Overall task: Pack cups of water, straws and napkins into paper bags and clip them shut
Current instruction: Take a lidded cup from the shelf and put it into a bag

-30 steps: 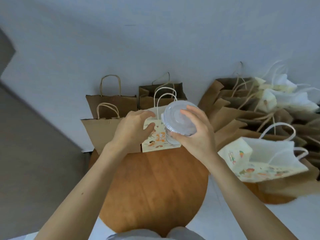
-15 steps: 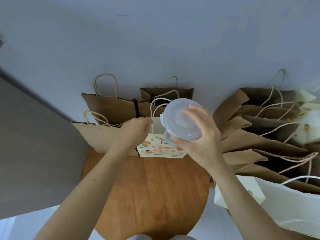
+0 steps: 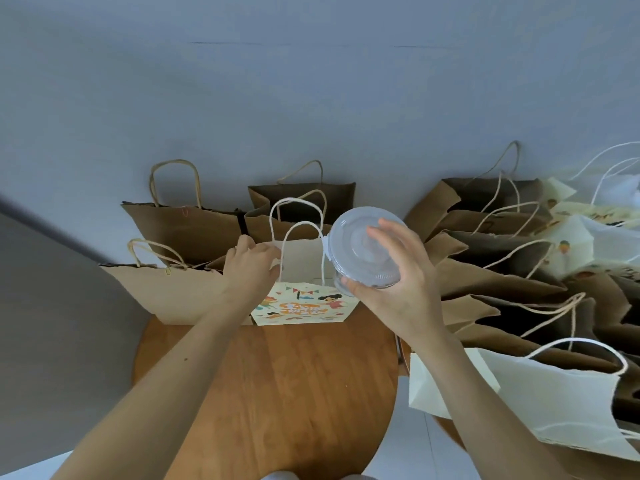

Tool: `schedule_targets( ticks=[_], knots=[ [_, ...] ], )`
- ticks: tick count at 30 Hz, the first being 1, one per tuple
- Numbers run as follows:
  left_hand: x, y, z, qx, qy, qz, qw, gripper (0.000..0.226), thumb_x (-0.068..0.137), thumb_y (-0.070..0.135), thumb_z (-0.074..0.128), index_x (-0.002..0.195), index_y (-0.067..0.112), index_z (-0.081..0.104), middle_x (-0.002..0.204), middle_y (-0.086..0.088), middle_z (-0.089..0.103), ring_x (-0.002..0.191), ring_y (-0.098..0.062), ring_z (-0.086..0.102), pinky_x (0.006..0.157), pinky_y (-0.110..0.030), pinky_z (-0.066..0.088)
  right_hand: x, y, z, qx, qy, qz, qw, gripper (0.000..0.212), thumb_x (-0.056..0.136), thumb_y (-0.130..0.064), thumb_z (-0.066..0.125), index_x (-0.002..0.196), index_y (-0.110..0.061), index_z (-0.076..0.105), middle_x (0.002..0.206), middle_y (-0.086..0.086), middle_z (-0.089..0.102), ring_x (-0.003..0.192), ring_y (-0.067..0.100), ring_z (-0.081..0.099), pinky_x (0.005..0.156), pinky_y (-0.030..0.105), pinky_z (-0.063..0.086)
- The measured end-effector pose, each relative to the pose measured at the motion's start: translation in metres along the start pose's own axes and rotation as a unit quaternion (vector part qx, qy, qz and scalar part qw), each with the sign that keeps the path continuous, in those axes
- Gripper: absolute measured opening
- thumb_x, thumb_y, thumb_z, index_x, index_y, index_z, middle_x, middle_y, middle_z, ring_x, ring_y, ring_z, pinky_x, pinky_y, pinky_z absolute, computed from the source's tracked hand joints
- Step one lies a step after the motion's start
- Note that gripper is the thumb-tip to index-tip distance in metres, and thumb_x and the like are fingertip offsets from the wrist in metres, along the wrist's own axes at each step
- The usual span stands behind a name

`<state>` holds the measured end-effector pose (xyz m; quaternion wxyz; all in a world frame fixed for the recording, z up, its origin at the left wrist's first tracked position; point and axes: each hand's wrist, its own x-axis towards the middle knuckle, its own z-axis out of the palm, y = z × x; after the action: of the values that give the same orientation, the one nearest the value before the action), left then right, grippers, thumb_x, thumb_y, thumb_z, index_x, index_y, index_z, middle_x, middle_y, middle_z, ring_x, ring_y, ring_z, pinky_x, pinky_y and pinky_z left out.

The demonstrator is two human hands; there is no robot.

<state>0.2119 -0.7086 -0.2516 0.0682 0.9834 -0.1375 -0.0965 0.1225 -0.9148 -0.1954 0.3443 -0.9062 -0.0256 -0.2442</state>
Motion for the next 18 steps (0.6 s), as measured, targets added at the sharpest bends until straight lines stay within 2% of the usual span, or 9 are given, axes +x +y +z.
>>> schedule_targets(
  ticks=[4,7,9,12,18],
  knots=[
    [0.001,-0.001,0.000,-0.009,-0.043,-0.013,0.999,0.072,0.080,0.066,0.051,0.139,0.028,0.037,0.147,0.006,0.034,0.132,-0.022,0.022,0.104,-0.041,0.025,0.001,0.010,0.003,-0.008,0.002,0.007,1.000,0.062,0.067,-0.039,0.077,0.119,-0.012,0.058,0.126,0.007,0.055,0.117,0.014,0.045,0.092,0.013,0.041],
    [0.000,-0.003,-0.001,0.026,-0.106,0.005,0.994,0.102,0.070,0.078,0.049,0.148,0.023,0.014,0.156,0.003,0.012,0.140,-0.026,0.006,0.111,-0.046,0.015,0.004,0.013,0.009,-0.006,-0.001,0.020,1.000,0.063,0.066,-0.039,0.078,0.119,-0.011,0.059,0.125,0.009,0.054,0.117,0.015,0.044,0.092,0.015,0.042],
    [-0.001,-0.004,-0.001,0.053,-0.152,0.018,0.987,0.114,0.065,0.082,0.046,0.149,0.020,0.000,0.158,0.001,-0.004,0.142,-0.028,-0.006,0.113,-0.048,0.006,0.007,0.013,0.013,-0.003,-0.004,0.020,1.000,0.064,0.066,-0.039,0.078,0.120,-0.011,0.058,0.125,0.010,0.053,0.117,0.016,0.044,0.092,0.019,0.044],
    [-0.004,-0.006,0.001,0.066,-0.175,0.030,0.982,0.120,0.065,0.082,0.045,0.148,0.017,-0.011,0.156,-0.001,-0.015,0.142,-0.028,-0.016,0.114,-0.047,0.001,0.011,0.009,0.018,0.005,-0.015,0.003,1.000,0.065,0.065,-0.039,0.079,0.120,-0.010,0.059,0.124,0.008,0.052,0.116,0.014,0.044,0.091,0.020,0.045],
    [-0.004,-0.010,0.005,0.046,-0.161,0.036,0.985,0.116,0.074,0.072,0.054,0.147,0.013,-0.014,0.156,-0.002,-0.014,0.141,-0.026,-0.019,0.114,-0.045,0.000,0.016,-0.001,0.024,0.024,-0.027,-0.028,0.999,0.065,0.067,-0.040,0.078,0.122,-0.014,0.057,0.126,-0.002,0.043,0.118,0.011,0.042,0.093,0.013,0.042]
  ],
)
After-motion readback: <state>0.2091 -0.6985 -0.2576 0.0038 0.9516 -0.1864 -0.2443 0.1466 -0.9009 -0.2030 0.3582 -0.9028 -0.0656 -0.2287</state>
